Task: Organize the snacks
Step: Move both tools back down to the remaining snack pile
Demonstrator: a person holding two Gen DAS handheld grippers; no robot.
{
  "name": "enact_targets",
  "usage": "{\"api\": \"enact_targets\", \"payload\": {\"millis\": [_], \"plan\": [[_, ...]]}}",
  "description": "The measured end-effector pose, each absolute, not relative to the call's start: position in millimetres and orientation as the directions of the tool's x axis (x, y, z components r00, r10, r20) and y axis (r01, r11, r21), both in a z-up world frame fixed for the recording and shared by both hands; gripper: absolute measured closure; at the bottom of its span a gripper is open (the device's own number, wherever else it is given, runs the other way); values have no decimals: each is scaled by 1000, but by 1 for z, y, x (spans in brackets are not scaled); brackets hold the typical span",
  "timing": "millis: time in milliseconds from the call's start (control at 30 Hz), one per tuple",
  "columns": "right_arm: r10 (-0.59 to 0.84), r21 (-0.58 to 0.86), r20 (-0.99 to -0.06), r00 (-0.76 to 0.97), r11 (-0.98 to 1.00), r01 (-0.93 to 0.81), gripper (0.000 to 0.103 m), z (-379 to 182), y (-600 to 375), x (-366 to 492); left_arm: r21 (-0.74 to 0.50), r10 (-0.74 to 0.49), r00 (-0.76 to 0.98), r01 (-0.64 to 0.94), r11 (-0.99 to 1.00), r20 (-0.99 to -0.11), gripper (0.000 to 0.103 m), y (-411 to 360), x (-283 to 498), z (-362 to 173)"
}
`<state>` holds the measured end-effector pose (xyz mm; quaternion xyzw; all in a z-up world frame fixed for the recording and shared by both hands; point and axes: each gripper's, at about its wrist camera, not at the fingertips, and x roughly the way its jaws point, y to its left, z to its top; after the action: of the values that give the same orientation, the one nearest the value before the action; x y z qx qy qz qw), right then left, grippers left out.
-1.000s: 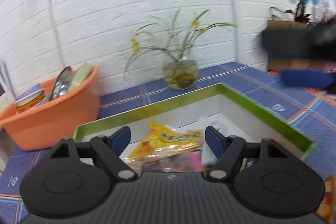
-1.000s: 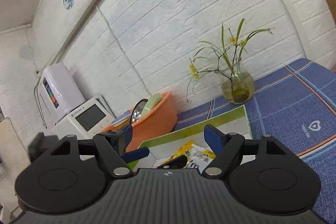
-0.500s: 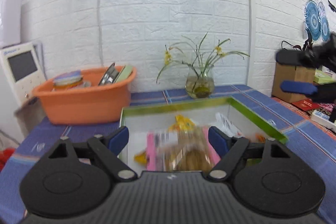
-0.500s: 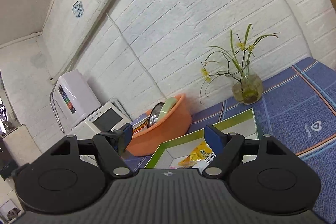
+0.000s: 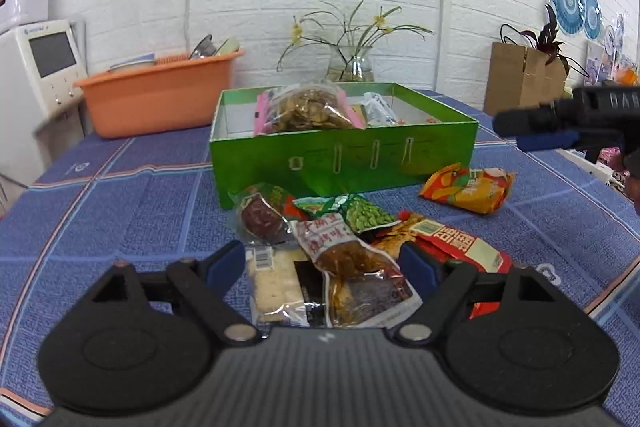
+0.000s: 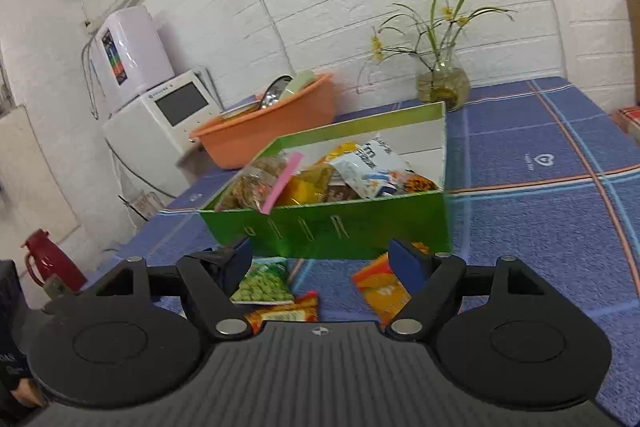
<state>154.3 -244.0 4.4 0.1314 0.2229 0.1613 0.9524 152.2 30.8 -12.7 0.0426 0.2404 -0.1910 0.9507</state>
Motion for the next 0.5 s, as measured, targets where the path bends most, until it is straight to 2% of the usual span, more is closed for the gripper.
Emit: {"api": "enact_targets", "payload": {"millis": [133, 333, 500], "plan": [[321, 292, -411, 854, 933, -210, 0, -7, -249, 150, -59, -379, 782, 405, 912, -495, 21, 26, 163, -16], [408, 273, -384, 828, 907, -320, 0, 4, -218, 163, -135, -410, 743, 403, 905, -530, 21, 19, 183, -22], [502, 347, -462, 731, 861, -372, 0, 5, -176, 212, -204, -452, 732, 407, 890, -510, 37, 26, 193, -23]]}}
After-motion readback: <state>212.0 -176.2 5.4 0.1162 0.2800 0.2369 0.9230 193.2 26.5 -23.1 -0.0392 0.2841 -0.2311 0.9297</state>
